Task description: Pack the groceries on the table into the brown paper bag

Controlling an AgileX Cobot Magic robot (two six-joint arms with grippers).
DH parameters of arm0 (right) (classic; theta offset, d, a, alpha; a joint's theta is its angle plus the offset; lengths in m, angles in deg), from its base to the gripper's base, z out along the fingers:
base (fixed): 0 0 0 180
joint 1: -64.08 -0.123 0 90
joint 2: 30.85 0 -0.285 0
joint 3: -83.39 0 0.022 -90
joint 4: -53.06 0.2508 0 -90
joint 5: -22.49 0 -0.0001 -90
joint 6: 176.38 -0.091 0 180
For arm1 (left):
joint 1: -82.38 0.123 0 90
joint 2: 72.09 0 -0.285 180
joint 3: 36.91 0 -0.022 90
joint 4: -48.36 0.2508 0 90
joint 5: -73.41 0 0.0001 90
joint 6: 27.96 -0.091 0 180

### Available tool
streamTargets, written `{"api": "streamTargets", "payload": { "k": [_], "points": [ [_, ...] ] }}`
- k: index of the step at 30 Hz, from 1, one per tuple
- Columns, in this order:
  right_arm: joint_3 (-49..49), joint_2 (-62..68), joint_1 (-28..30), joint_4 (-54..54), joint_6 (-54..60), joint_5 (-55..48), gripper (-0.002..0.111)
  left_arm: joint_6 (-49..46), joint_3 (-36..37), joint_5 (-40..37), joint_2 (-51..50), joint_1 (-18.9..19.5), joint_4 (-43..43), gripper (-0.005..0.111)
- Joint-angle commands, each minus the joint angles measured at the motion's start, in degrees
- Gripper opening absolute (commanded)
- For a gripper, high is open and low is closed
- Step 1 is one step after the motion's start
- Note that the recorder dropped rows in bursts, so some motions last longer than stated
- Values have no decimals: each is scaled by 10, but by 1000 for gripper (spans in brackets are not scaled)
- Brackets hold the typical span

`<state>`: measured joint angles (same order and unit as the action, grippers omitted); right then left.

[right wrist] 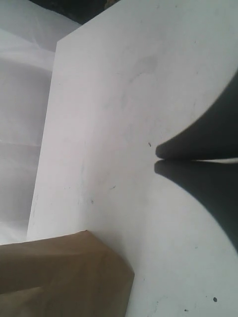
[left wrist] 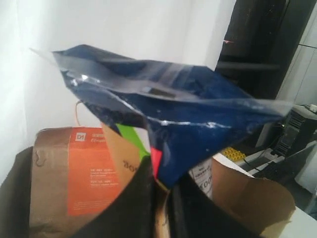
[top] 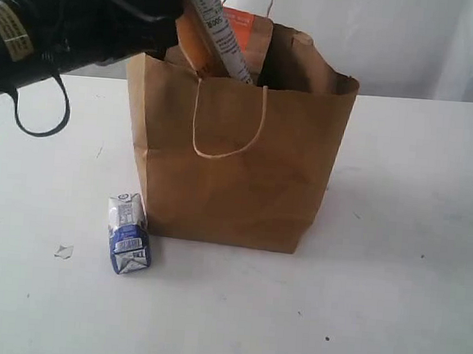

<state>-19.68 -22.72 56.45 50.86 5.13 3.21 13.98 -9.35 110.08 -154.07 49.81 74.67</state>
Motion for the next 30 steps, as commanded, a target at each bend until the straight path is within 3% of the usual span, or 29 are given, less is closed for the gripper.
{"api": "streamTargets", "payload": {
  "k": [1,22,30],
  "points": [
    [3,-3,2,0,-2,1,0,24,-31,32,-7,-1,20,0],
    [3,-3,2,0,-2,1,0,33,-115,36,-76,-30,18,0],
    [3,-3,2,0,-2,1,0,23,-116,-23,-80,-21,18,0]
  ]
}}
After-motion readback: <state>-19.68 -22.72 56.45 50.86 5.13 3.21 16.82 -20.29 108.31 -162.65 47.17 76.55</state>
